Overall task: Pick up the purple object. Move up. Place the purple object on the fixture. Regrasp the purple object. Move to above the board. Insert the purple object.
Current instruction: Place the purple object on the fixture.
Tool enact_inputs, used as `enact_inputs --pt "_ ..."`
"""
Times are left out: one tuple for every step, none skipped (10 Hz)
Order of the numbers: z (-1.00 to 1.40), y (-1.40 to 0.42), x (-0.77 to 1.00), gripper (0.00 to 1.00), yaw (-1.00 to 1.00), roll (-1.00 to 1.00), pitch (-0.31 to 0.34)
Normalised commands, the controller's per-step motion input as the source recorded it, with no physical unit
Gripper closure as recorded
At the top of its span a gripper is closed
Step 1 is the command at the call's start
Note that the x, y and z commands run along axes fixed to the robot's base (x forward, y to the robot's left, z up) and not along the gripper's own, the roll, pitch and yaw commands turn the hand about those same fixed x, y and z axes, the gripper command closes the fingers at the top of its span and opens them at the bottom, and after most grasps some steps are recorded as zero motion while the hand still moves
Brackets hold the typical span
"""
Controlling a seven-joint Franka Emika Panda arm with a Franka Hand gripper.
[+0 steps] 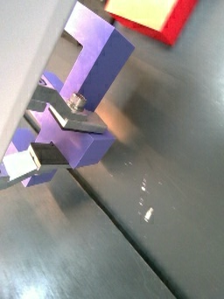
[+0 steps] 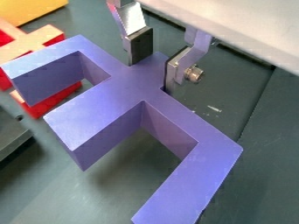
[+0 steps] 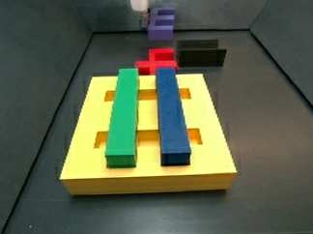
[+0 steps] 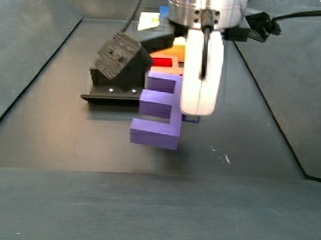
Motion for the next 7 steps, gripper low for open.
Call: enact_inputs --pt "0.29 -0.12 0.51 1.00 0.32 0.01 0.234" --pt "0.30 -0.15 0.59 1.00 0.38 0.01 0.286" --pt "0.27 -0.08 0.55 1.00 0.45 0.00 0.343" --pt "0.27 -0.19 0.53 1.00 0.49 -0.12 0.334" --pt "0.25 -0.24 0.52 1.00 0.51 -0.13 0.326" --pt "0.25 -0.23 0.51 1.00 0.54 -0.07 0.309" --pt "0.22 -0.22 0.49 1.00 0.55 -0.06 0.309"
